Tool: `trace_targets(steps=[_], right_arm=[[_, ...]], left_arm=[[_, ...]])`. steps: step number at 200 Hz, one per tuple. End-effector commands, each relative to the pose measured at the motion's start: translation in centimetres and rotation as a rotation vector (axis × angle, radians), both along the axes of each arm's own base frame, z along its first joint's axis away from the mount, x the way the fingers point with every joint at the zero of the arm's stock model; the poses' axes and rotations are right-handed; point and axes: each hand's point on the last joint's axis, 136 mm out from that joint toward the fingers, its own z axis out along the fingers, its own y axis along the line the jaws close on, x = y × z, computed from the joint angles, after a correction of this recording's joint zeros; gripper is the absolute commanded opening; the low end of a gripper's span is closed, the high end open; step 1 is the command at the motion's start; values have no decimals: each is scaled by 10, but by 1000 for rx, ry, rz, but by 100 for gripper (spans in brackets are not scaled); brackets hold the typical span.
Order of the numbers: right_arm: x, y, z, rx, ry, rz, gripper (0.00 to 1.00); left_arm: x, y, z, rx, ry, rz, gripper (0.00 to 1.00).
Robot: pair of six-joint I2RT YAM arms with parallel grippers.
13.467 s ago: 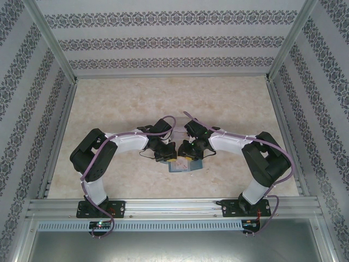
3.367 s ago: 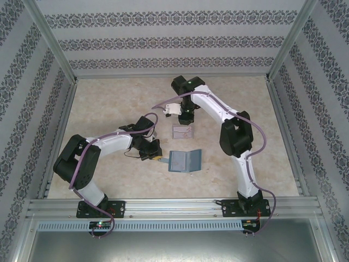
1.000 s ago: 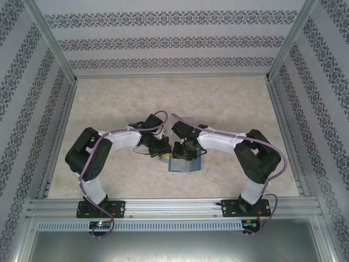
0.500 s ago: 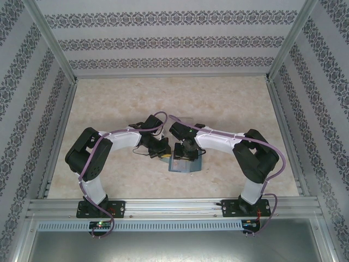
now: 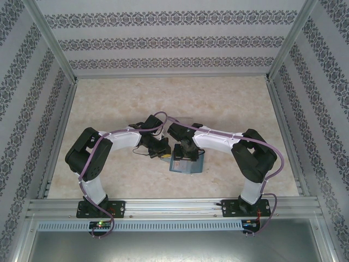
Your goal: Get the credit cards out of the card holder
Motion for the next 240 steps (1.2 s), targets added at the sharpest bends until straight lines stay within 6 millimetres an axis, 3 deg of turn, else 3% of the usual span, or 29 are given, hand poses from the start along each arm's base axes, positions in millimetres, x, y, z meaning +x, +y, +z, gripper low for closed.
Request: trace_targets(steps=[1, 87, 161, 240], right_arm=[[-1, -6, 0, -55, -4, 17, 54], [-1, 2, -16, -37, 19, 16, 54], [11, 31, -3, 76, -9, 58, 44], [10, 17, 8, 33, -44, 76, 26]], left_arm=[[-6, -3, 2, -3, 1, -30, 0], [-6, -3, -1, -3, 6, -29, 0], [-6, -3, 4, -7, -4, -23, 0], [-2, -6, 18, -19, -23, -21, 0]])
